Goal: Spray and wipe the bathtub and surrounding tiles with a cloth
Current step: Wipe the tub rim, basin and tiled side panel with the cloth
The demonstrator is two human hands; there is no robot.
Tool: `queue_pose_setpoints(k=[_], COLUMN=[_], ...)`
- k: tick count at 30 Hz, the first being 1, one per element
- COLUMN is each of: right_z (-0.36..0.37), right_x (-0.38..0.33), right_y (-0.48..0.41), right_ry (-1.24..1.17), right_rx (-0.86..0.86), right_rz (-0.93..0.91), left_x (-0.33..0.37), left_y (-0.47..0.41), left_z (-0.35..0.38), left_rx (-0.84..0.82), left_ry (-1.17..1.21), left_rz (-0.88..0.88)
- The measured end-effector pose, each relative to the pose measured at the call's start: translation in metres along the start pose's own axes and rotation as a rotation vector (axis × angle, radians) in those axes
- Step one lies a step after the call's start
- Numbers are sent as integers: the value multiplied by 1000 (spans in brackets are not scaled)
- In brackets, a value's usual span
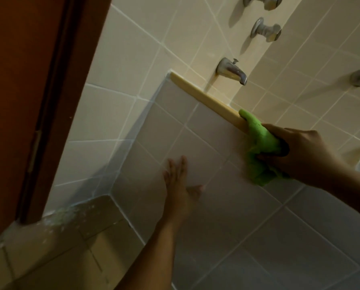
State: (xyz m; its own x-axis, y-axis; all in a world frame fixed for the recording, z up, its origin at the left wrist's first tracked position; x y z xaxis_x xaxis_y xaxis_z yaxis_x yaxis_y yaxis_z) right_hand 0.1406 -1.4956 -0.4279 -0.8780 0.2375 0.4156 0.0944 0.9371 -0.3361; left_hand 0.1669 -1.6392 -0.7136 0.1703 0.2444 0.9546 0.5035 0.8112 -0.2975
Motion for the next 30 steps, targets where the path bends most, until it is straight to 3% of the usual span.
queue_pose_setpoints(k=[6, 10, 14, 16, 19, 23, 30], right_z=[-6, 3, 8, 14, 24, 25, 40], right_x=[-1, 4, -15, -23, -38, -67, -88], right_y=[12, -6, -45, -70, -109, -153, -221], right_ry=[-23, -57, -36, -11, 86, 159, 72], right_rx=[56, 7, 25, -14, -81, -88, -73], right_rz=[29, 93, 58, 59, 11, -70, -84], left_x=[-5, -11, -6, -11, -31, -39, -31], left_y=[-11, -20, -27, -34, -46, -54, -48], left_z=[-22, -33, -40, -38, -31, -36, -46], left_rx=[-91, -109, 24, 96, 62, 52, 25], left_ry=[-115, -121, -118, -114, -100, -58, -29], left_rz=[36, 5, 80, 34, -94, -100, -116])
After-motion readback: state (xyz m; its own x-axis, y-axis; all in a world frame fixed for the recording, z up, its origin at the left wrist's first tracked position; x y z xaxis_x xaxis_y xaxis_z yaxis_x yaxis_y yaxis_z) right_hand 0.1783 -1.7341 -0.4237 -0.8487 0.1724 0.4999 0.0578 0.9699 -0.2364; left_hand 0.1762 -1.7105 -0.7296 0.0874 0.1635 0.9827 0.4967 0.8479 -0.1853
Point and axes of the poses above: each hand's wrist, its own y-axis away from the middle knuckle, its own z-axis out of the palm, x = y × z, the point moved 10 cm from there along -y, towards the middle knuckle, and after that the axes turned 9 degrees about -z, right-handed, at the moved point
